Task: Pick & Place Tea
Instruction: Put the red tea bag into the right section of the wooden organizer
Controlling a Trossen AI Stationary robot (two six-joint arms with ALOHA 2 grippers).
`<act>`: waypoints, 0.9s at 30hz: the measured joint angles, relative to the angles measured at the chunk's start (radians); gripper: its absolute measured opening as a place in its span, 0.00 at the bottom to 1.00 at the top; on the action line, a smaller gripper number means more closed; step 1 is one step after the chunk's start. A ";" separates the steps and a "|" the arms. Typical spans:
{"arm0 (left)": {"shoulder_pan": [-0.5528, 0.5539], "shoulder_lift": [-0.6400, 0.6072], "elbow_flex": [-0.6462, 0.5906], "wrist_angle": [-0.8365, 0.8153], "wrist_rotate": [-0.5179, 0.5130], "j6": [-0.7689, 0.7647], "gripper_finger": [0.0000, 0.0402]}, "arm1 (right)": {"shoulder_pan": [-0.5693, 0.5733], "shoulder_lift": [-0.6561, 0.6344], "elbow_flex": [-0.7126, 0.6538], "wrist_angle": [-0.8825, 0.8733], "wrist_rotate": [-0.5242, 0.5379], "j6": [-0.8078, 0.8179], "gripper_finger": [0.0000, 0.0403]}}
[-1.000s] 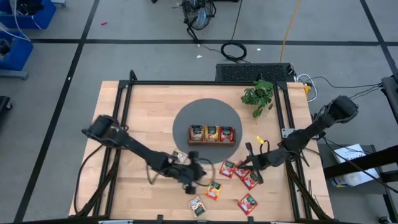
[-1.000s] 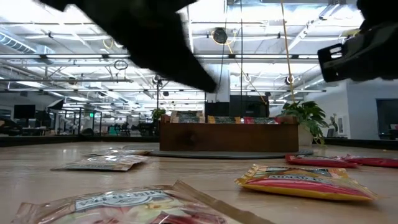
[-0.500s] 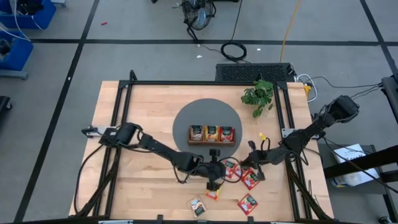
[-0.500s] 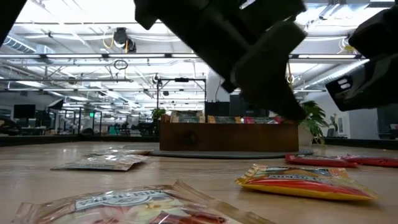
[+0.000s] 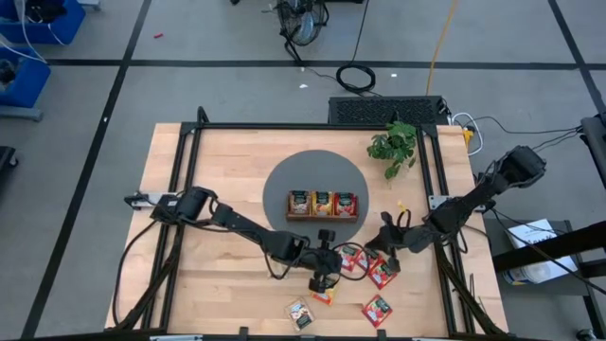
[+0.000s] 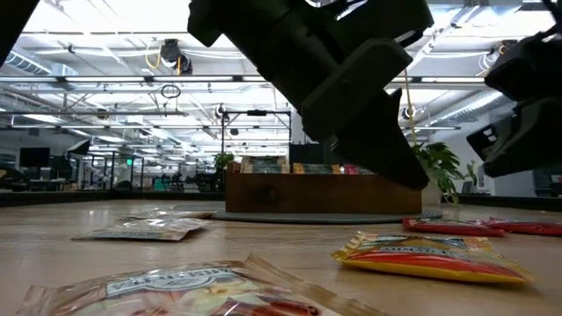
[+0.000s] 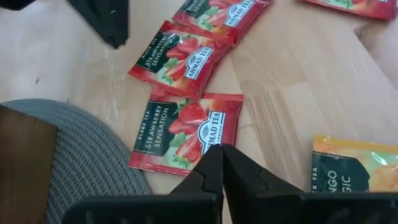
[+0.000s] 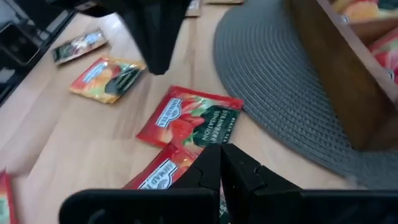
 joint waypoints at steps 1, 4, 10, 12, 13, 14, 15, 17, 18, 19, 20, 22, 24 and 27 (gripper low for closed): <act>0.000 0.000 0.000 -0.001 0.008 0.011 0.03 | -0.003 0.014 0.000 0.016 0.000 0.010 0.00; -0.002 0.000 0.000 -0.003 0.009 0.038 0.01 | -0.011 0.056 0.000 0.079 0.000 -0.016 0.00; -0.003 0.015 0.000 0.004 0.018 0.037 0.02 | -0.061 0.146 0.003 0.202 -0.146 -0.047 0.00; -0.003 0.032 -0.002 -0.003 0.037 0.056 0.01 | -0.080 0.179 0.015 0.216 -0.146 -0.049 0.00; -0.003 0.040 -0.002 0.027 0.039 0.064 0.01 | -0.092 0.194 0.022 0.216 -0.111 -0.047 0.00; -0.003 0.045 -0.002 0.043 0.037 0.067 0.01 | -0.104 0.207 0.027 0.214 -0.078 -0.041 0.00; -0.003 0.046 -0.002 0.049 0.036 0.065 0.01 | -0.118 0.221 0.030 0.209 -0.057 -0.036 0.00; -0.001 0.043 0.000 0.077 0.060 0.052 0.03 | -0.145 0.242 0.041 0.190 -0.054 -0.018 0.00; -0.001 0.041 0.000 0.078 0.075 0.045 0.03 | -0.154 0.244 0.041 0.188 -0.054 -0.008 0.00; -0.001 0.041 0.000 0.074 0.087 0.041 0.03 | -0.166 0.248 0.046 0.182 -0.054 0.003 0.00; -0.001 0.041 0.000 0.072 0.091 0.036 0.03 | -0.175 0.253 0.051 0.163 -0.055 0.014 0.00; -0.001 0.042 -0.001 0.062 0.093 0.036 0.01 | -0.194 0.246 0.052 0.109 -0.076 0.034 0.00; -0.001 0.042 0.000 0.051 0.103 0.027 0.01 | -0.217 0.235 0.061 0.059 -0.133 0.050 0.00; -0.002 0.042 0.000 0.044 0.106 0.011 0.03 | -0.243 0.210 0.062 0.030 -0.229 0.056 0.00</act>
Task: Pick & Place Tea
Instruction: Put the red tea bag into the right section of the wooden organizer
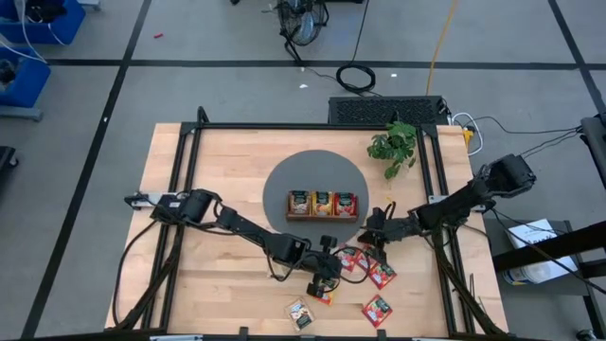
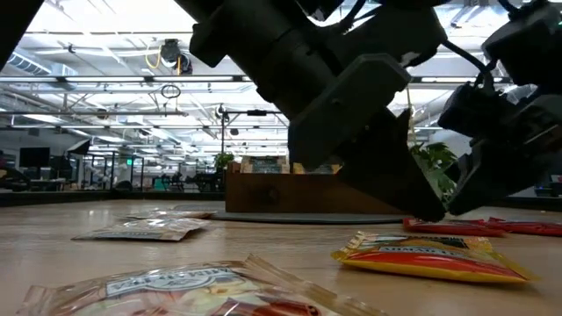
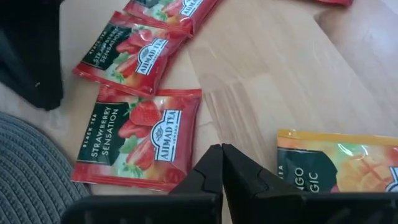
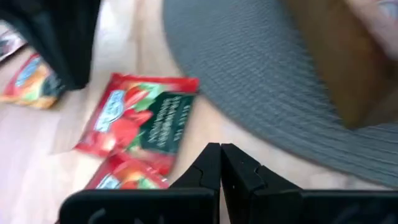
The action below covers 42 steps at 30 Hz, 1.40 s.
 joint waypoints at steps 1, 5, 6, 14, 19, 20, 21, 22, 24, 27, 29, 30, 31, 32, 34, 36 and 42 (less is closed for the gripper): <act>0.000 0.000 0.000 0.002 0.000 -0.003 0.03 | -0.007 0.000 0.000 0.004 -0.014 -0.019 0.00; 0.000 0.000 0.000 0.010 0.000 -0.004 0.01 | -0.041 -0.010 0.001 0.041 -0.103 -0.063 0.00; 0.000 0.000 0.000 0.008 0.000 -0.003 0.01 | -0.050 -0.012 0.001 0.039 -0.136 -0.037 0.00; 0.002 0.000 0.000 0.008 0.000 -0.001 0.01 | -0.082 -0.017 0.000 -0.020 -0.295 0.091 0.07; 0.004 0.005 0.000 0.015 0.000 0.010 0.01 | -0.091 -0.018 0.000 -0.024 -0.320 0.134 0.19; 0.006 0.011 0.000 0.026 0.000 0.010 0.01 | -0.095 -0.018 0.000 -0.024 -0.319 0.140 0.21; 0.008 0.014 0.000 0.029 0.000 0.009 0.01 | -0.099 -0.018 0.000 -0.023 -0.319 0.145 0.24; 0.009 0.020 -0.001 0.026 0.002 0.007 0.01 | -0.104 -0.018 0.000 -0.023 -0.319 0.151 0.26; 0.013 0.031 -0.001 0.042 0.012 0.007 0.02 | -0.111 -0.017 0.000 -0.022 -0.314 0.163 0.30; 0.018 0.034 0.000 0.044 0.013 0.007 0.01 | -0.112 -0.016 0.000 -0.020 -0.315 0.168 0.33; 0.022 0.034 0.000 0.043 0.014 0.005 0.01 | -0.112 -0.016 0.000 -0.020 -0.315 0.175 0.35; 0.024 0.034 0.000 0.041 0.015 -0.002 0.02 | -0.112 -0.016 0.001 -0.020 -0.315 0.183 0.35; 0.024 0.034 0.000 0.040 0.015 -0.002 0.02 | -0.112 -0.016 0.001 -0.020 -0.315 0.188 0.35; 0.025 0.034 0.000 0.041 0.015 -0.002 0.02 | -0.112 -0.016 0.001 -0.020 -0.314 0.190 0.35; 0.025 0.034 0.000 0.042 0.015 0.000 0.01 | -0.110 -0.016 0.001 -0.021 -0.313 0.190 0.35; 0.027 0.034 0.000 0.044 0.015 0.002 0.01 | -0.110 -0.016 0.001 -0.022 -0.313 0.190 0.34; 0.041 0.035 0.000 0.068 0.007 0.003 0.01 | -0.109 -0.006 0.001 -0.027 -0.314 0.178 0.33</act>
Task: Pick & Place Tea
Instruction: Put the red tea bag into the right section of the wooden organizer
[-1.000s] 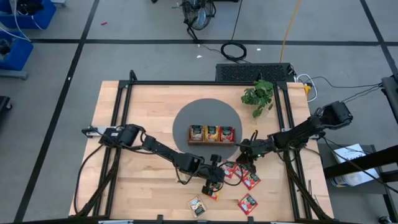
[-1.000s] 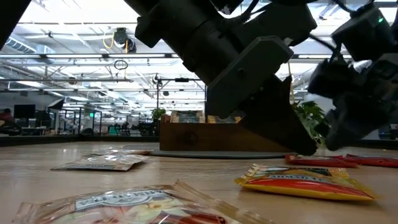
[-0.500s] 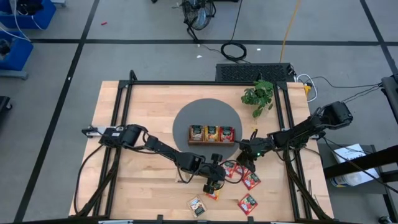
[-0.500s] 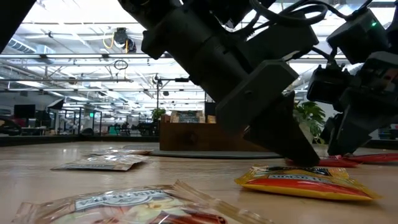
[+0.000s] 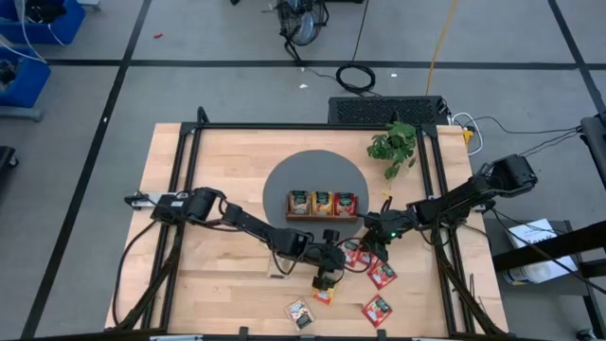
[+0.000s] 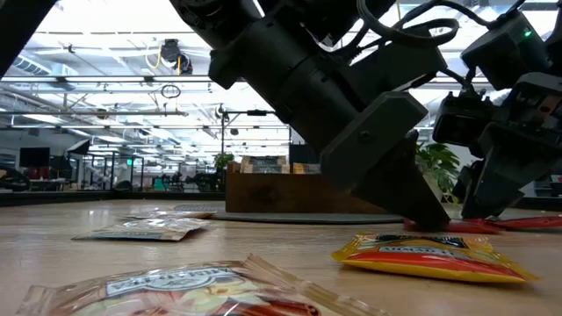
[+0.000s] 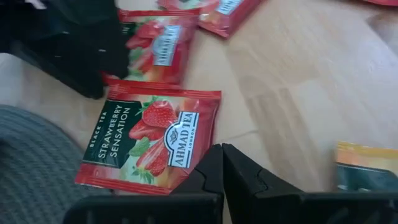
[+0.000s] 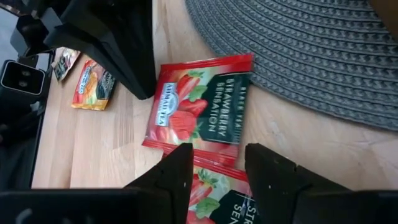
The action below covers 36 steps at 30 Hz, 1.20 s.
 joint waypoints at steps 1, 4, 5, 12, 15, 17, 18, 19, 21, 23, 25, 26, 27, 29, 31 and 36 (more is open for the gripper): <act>0.001 0.000 0.000 0.000 -0.001 0.002 0.01 | 0.000 0.008 0.000 0.000 0.000 0.001 0.33; 0.005 0.015 0.000 0.032 -0.002 0.016 0.02 | 0.000 0.034 0.001 0.006 0.000 0.006 0.33; 0.006 0.016 0.000 0.038 0.000 0.018 0.02 | 0.000 0.045 0.002 0.009 -0.002 0.008 0.33; 0.024 0.038 0.002 0.060 0.008 0.003 0.02 | 0.000 0.103 0.000 0.053 -0.016 0.019 0.33; 0.022 0.038 0.002 0.064 0.007 -0.004 0.03 | 0.001 0.111 0.000 0.043 -0.018 0.025 0.33; 0.021 0.038 0.002 0.067 0.007 0.004 0.01 | 0.001 0.111 0.000 0.040 -0.021 0.028 0.33; 0.021 0.038 0.002 0.066 0.010 0.003 0.01 | 0.001 0.111 0.000 0.033 -0.021 0.030 0.33; 0.021 0.038 0.002 0.062 0.011 -0.004 0.01 | 0.001 0.111 0.000 0.029 -0.021 0.031 0.33; 0.020 0.038 0.001 0.053 0.012 -0.005 0.02 | 0.001 0.112 0.000 0.017 -0.021 0.034 0.32; 0.015 0.038 0.001 0.052 0.014 -0.005 0.03 | 0.001 0.112 0.000 0.001 -0.016 0.035 0.30; 0.010 0.038 0.001 0.052 0.015 -0.002 0.02 | 0.002 0.112 0.000 -0.022 -0.010 0.035 0.26; 0.010 0.038 0.001 0.052 0.015 -0.001 0.01 | 0.002 0.112 0.000 -0.031 -0.010 0.031 0.24; 0.010 0.038 0.001 0.051 0.015 -0.001 0.01 | 0.002 0.113 -0.001 -0.036 -0.010 0.024 0.21; 0.010 0.038 0.001 0.051 0.017 -0.003 0.01 | 0.003 0.113 -0.001 -0.043 -0.010 0.009 0.15; 0.010 0.038 0.001 0.052 0.018 -0.003 0.03 | 0.003 0.113 -0.001 -0.045 -0.011 -0.014 0.09; 0.009 0.038 0.001 0.050 0.022 -0.005 0.07 | 0.003 0.113 -0.002 -0.042 -0.008 -0.047 0.02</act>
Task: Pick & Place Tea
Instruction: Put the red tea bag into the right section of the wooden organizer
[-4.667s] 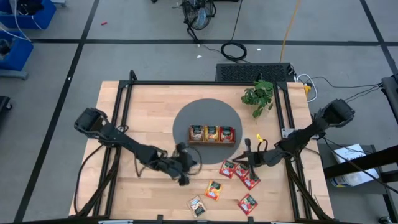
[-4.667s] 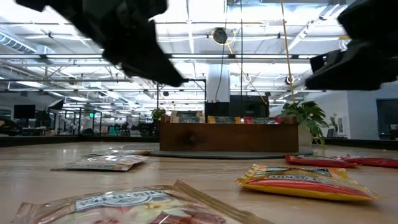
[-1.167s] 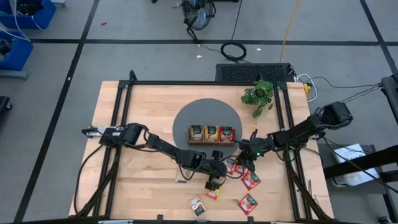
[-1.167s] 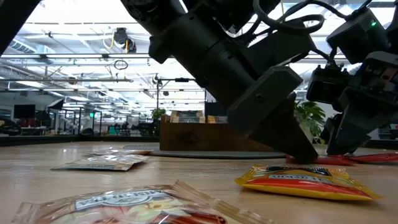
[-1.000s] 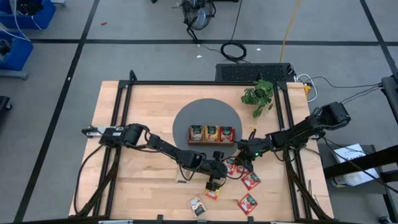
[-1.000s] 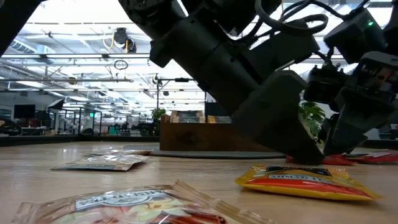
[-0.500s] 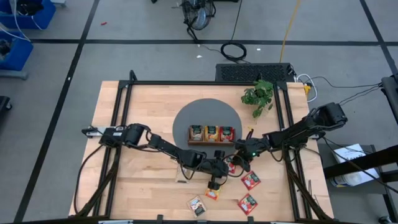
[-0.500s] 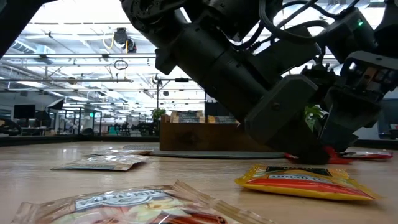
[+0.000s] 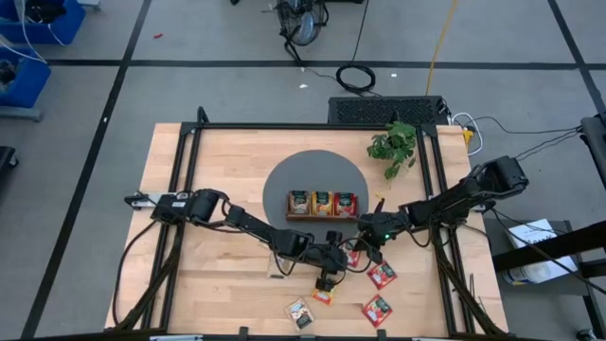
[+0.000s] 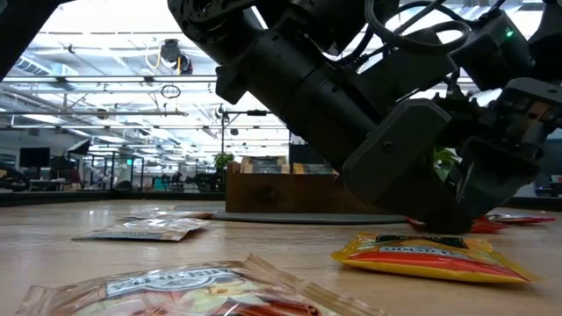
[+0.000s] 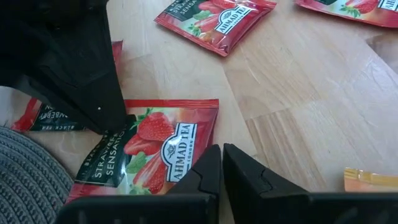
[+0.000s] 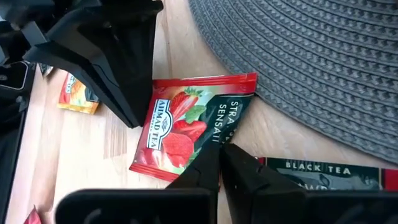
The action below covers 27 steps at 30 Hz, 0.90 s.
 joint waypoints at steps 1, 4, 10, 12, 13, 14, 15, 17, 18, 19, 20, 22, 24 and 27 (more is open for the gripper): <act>0.000 0.000 0.000 -0.002 0.000 0.000 0.07 | 0.000 -0.004 0.000 0.002 0.003 -0.006 0.02; 0.000 -0.004 0.000 -0.019 0.000 0.001 0.07 | 0.005 -0.026 0.001 0.014 0.011 -0.037 0.00; -0.022 -0.073 -0.006 -0.134 -0.062 0.001 0.08 | 0.031 -0.111 0.017 0.012 0.025 -0.090 0.00; -0.042 -0.100 -0.005 -0.163 -0.110 0.001 0.08 | 0.043 -0.142 0.030 -0.028 0.022 -0.107 0.00; -0.052 -0.116 -0.004 -0.184 -0.130 0.001 0.08 | 0.048 -0.148 0.048 -0.054 0.022 -0.114 0.00; -0.063 -0.131 -0.004 -0.211 -0.146 0.001 0.08 | 0.056 -0.155 0.068 -0.087 0.024 -0.122 0.00; -0.071 -0.137 -0.004 -0.232 -0.154 0.001 0.08 | 0.063 -0.164 0.082 -0.124 0.030 -0.127 0.00; -0.092 -0.152 -0.002 -0.275 -0.155 0.000 0.08 | 0.077 -0.164 0.120 -0.190 0.056 -0.152 0.00; -0.101 -0.161 -0.004 -0.316 -0.155 0.000 0.08 | 0.083 -0.162 0.143 -0.213 0.067 -0.170 0.00; -0.108 -0.167 -0.006 -0.335 -0.160 -0.008 0.08 | 0.089 -0.166 0.166 -0.237 0.079 -0.186 0.00; -0.117 -0.171 -0.002 -0.338 -0.167 -0.018 0.08 | 0.091 -0.167 0.196 -0.264 0.085 -0.207 0.00; -0.141 -0.198 -0.001 -0.406 -0.208 -0.048 0.08 | 0.092 -0.166 0.259 -0.335 0.112 -0.263 0.00; -0.157 -0.213 -0.001 -0.456 -0.253 -0.080 0.08 | 0.092 -0.173 0.326 -0.436 0.157 -0.335 0.00; -0.190 -0.236 -0.001 -0.564 -0.338 -0.145 0.08 | 0.086 -0.176 0.449 -0.578 0.269 -0.456 0.00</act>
